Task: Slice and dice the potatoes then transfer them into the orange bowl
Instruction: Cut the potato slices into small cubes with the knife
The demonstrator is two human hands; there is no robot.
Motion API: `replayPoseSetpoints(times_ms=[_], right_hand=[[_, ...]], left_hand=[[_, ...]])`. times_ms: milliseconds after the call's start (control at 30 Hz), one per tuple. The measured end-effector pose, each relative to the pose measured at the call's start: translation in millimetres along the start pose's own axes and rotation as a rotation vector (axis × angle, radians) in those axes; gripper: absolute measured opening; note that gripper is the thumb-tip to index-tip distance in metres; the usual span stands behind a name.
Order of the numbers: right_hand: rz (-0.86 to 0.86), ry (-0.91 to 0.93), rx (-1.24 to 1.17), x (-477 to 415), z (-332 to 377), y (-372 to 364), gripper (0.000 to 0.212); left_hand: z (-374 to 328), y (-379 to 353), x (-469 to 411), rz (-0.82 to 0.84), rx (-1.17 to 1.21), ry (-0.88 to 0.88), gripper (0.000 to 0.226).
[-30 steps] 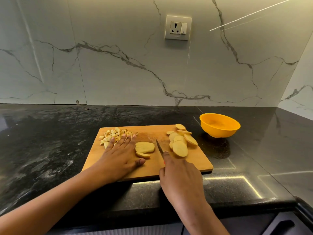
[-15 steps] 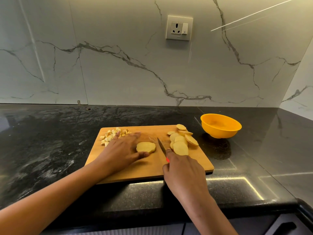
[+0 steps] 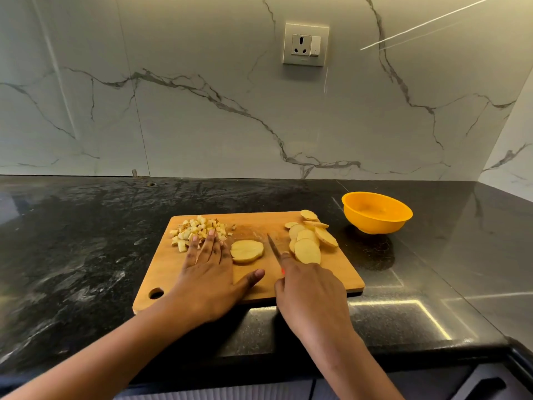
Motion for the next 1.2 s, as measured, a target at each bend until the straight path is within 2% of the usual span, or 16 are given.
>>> replayPoseSetpoints(times_ms=[133,367,533,700,800,900,967,1067,1133,1200], right_hand=[[0.012,0.051,0.009,3,10,-4,0.041],[0.009,0.013,0.029,3,1,5,0.049],[0.012,0.036,0.019,16,6,0,0.051],[-0.003,0.026,0.017,14,9,-4,0.05],[-0.024,0.0,0.016,8,3,1,0.049],[-0.009,0.018,0.015,7,4,2,0.049],[0.003,0.03,0.0,6,3,1,0.048],[-0.019,0.009,-0.025,1,-4,3,0.046],[-0.027,0.019,-0.013,2,-4,2,0.047],[-0.02,0.042,-0.011,3,-1,0,0.048]], left_hand=[[-8,2,2,0.028,-0.002,0.04,0.117],[2,4,9,0.063,0.086,0.005,0.095],[4,4,24,0.073,0.119,-0.129,0.131],[1,6,22,0.094,0.148,-0.139,0.112],[7,3,23,0.05,0.164,-0.167,0.133],[10,1,24,0.069,0.168,-0.187,0.139],[11,4,22,0.09,0.193,-0.185,0.123],[17,6,18,0.091,0.245,-0.169,0.073],[25,6,16,0.082,0.272,-0.198,0.073],[31,7,13,0.066,0.257,-0.247,0.095]])
Point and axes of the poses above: each hand's wrist, its own x-axis away from the middle knuckle, its own y-axis out of the back of the hand, z = x × y, the point moved 1 cm from there along -x, towards the middle knuckle, and after that the axes turned 9 degrees about -y, right-handed, at the moved point
